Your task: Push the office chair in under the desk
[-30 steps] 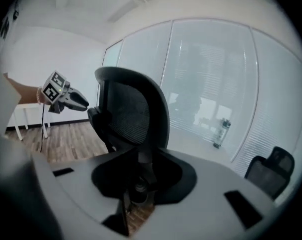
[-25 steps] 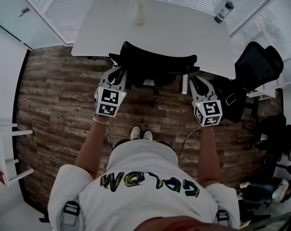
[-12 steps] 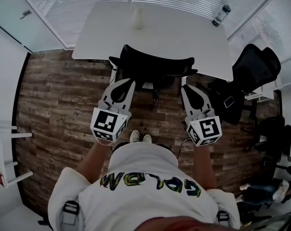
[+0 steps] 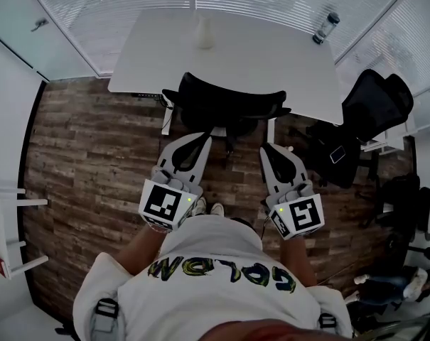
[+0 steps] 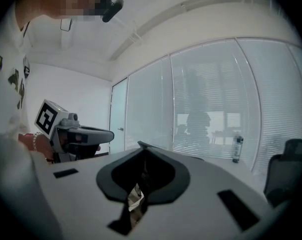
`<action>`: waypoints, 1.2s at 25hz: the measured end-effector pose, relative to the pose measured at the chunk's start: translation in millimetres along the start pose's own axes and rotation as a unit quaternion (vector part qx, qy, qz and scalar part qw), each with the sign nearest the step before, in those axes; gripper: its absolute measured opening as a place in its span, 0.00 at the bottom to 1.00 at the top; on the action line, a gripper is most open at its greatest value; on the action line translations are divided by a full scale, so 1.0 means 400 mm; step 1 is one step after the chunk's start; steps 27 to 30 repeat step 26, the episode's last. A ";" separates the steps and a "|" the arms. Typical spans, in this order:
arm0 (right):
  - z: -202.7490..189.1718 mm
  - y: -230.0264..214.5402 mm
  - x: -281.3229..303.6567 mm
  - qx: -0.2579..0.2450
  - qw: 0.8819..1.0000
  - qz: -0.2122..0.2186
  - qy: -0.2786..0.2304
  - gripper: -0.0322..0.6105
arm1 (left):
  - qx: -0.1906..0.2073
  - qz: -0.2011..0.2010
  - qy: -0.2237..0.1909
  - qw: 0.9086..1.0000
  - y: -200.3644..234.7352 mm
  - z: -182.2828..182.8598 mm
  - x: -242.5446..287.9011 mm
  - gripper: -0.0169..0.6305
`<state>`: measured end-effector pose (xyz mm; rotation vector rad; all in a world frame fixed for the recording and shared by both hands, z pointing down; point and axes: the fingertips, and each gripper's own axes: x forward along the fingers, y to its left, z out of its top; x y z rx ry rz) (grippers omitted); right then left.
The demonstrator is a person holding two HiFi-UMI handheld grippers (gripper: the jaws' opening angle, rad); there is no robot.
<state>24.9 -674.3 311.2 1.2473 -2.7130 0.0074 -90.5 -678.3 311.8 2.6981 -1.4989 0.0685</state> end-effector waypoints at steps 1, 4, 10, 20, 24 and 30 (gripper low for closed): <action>0.004 0.005 -0.001 -0.003 1.000 0.000 -0.002 0.08 | -0.001 -0.001 0.000 1.000 -0.003 -0.002 -0.002 0.04; 0.010 0.014 0.000 -0.011 1.000 0.000 -0.003 0.08 | 0.001 -0.001 0.001 1.000 -0.009 -0.004 -0.003 0.04; 0.008 0.019 -0.001 -0.011 1.000 0.000 -0.002 0.07 | 0.001 -0.001 0.001 1.000 -0.013 -0.004 -0.006 0.04; 0.013 0.021 0.000 -0.014 1.000 -0.004 -0.001 0.07 | -0.002 -0.003 0.000 1.000 -0.015 -0.001 -0.007 0.04; 0.011 0.020 -0.008 -0.015 1.000 -0.005 -0.001 0.07 | -0.004 -0.006 -0.001 1.000 -0.026 -0.001 -0.011 0.04; 0.011 0.021 -0.012 -0.016 1.000 -0.005 0.000 0.07 | -0.004 -0.007 -0.004 1.000 -0.030 0.002 -0.012 0.04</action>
